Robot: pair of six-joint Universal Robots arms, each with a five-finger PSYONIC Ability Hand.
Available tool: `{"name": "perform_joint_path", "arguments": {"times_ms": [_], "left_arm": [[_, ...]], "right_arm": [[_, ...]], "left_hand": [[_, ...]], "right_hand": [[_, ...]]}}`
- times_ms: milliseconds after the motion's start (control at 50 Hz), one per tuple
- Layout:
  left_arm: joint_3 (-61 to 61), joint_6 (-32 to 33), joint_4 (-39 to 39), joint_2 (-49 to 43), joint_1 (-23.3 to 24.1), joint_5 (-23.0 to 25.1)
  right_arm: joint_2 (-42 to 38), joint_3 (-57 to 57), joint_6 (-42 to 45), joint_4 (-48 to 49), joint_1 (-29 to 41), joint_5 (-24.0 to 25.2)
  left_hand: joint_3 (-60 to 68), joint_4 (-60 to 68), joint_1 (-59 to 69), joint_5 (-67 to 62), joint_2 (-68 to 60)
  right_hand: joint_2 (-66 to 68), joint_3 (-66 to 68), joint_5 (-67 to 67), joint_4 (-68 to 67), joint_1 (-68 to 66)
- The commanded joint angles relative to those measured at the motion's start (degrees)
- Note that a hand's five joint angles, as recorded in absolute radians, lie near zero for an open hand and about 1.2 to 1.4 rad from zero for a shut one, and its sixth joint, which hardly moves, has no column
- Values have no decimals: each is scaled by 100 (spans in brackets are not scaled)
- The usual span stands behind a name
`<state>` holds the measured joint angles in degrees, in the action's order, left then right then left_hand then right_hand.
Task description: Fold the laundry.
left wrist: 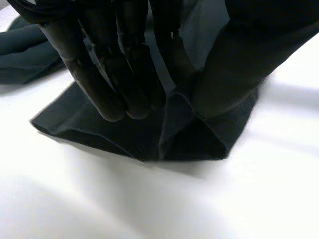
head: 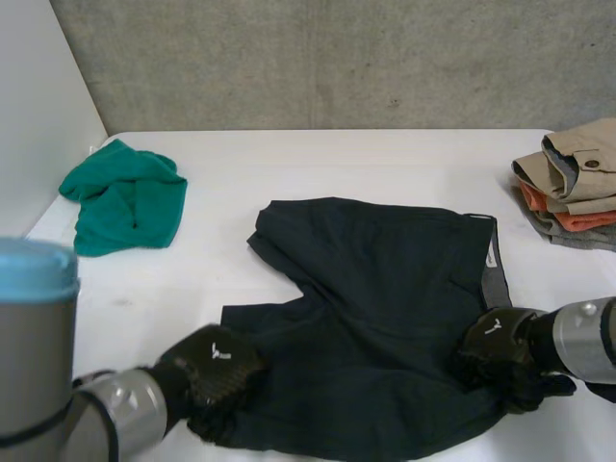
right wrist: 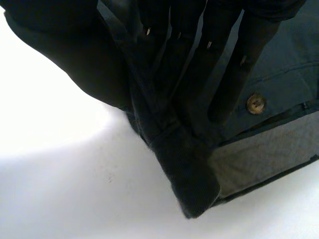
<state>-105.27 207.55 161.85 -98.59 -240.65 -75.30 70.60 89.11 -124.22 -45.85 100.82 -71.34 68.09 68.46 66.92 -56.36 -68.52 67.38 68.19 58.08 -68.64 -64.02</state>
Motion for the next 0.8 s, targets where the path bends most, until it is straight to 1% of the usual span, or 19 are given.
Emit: {"name": "perform_joint_path", "arguments": {"times_ms": [20,80,100,160,180,240,260,320,340,360,420,460,500,540,620,640,700,740,800], "left_arm": [[1271,-12,504,-986,-61,-467],[2035,-74,1005,-1355,-193,-661],[2490,-117,1320,-1486,-280,-748],[3212,-284,1769,-1637,-378,-802],[3667,-459,2067,-1654,-395,-810],[4355,-732,2525,-1567,-422,-802],[4749,-942,2788,-1453,-422,-828],[5165,-1277,3071,-1312,-448,-968],[5323,-1435,3202,-1216,-466,-1117],[5368,-1515,3256,-1180,-492,-1205],[5421,-1717,3336,-1013,-562,-1373],[5360,-1796,3274,-943,-589,-1364],[5088,-1884,3160,-881,-624,-1285],[4799,-1954,3063,-837,-668,-1224],[3797,-2095,2984,-749,-747,-1031],[3334,-2139,2984,-723,-756,-978],[2611,-2139,3019,-714,-773,-881],[1969,-2139,3115,-749,-756,-793],[1249,-2122,3343,-880,-730,-644]], "right_arm": [[-239,-508,-1138,988,105,24],[-371,-798,-1639,1709,210,6],[-389,-1042,-1875,2129,314,-55],[-363,-1456,-2176,2763,473,-222],[-311,-1788,-2394,3296,587,-423],[-91,-2239,-2747,4187,763,-828],[127,-2449,-2965,4833,868,-1081],[383,-2661,-3274,5812,948,-1321],[445,-2758,-3449,6381,957,-1356],[437,-2767,-3512,6561,975,-1348],[437,-2794,-3574,6572,992,-1243],[437,-2759,-3574,6397,1018,-1198],[446,-2619,-3556,6020,1088,-1181],[463,-2443,-3548,5860,1133,-1172],[437,-1951,-3548,5780,1098,-1023],[385,-1706,-3548,5806,1019,-892],[227,-1257,-3548,5859,913,-654],[-11,-827,-3539,5895,826,-426],[-396,-257,-3495,5930,703,-285]], "left_hand": [[1191,1154,1308,-1364,-1148],[1191,1154,1308,-1364,-1148],[1191,1154,1308,-1364,-1148],[1191,1154,1308,-1364,-1148],[1191,1154,1308,-1364,-1148],[1191,1154,1308,-1364,-1148],[1191,1154,1308,-1364,-1148],[1191,1154,1308,-1364,-1148],[1191,1154,1308,-1364,-1148],[1191,1154,1308,-1364,-1148],[1191,1154,1308,-1364,-1148],[1191,1154,1308,-1364,-1148],[1191,1154,1308,-1364,-1148],[1191,1154,1308,-1364,-1148],[1191,1154,1308,-1364,-1148],[1191,1154,1308,-1364,-1148],[1191,1154,1308,-1364,-1148],[1191,1154,1308,-1364,-1148],[1191,1154,1308,-1364,-1148]], "right_hand": [[1262,1181,1192,-1136,-1598],[1262,1181,1192,-1136,-1598],[1262,1181,1192,-1136,-1598],[1262,1181,1192,-1136,-1598],[1262,1181,1192,-1136,-1598],[1262,1181,1192,-1136,-1598],[1262,1181,1192,-1136,-1598],[1262,1181,1192,-1136,-1598],[1262,1181,1192,-1136,-1598],[1262,1181,1192,-1136,-1598],[1262,1181,1192,-1136,-1598],[1262,1181,1192,-1136,-1598],[1262,1181,1192,-1136,-1598],[1262,1181,1192,-1136,-1598],[1262,1181,1192,-1136,-1598],[1262,1181,1192,-1136,-1598],[1262,1181,1192,-1136,-1598],[1262,1181,1192,-1136,-1598],[1262,1181,1192,-1136,-1598]]}}
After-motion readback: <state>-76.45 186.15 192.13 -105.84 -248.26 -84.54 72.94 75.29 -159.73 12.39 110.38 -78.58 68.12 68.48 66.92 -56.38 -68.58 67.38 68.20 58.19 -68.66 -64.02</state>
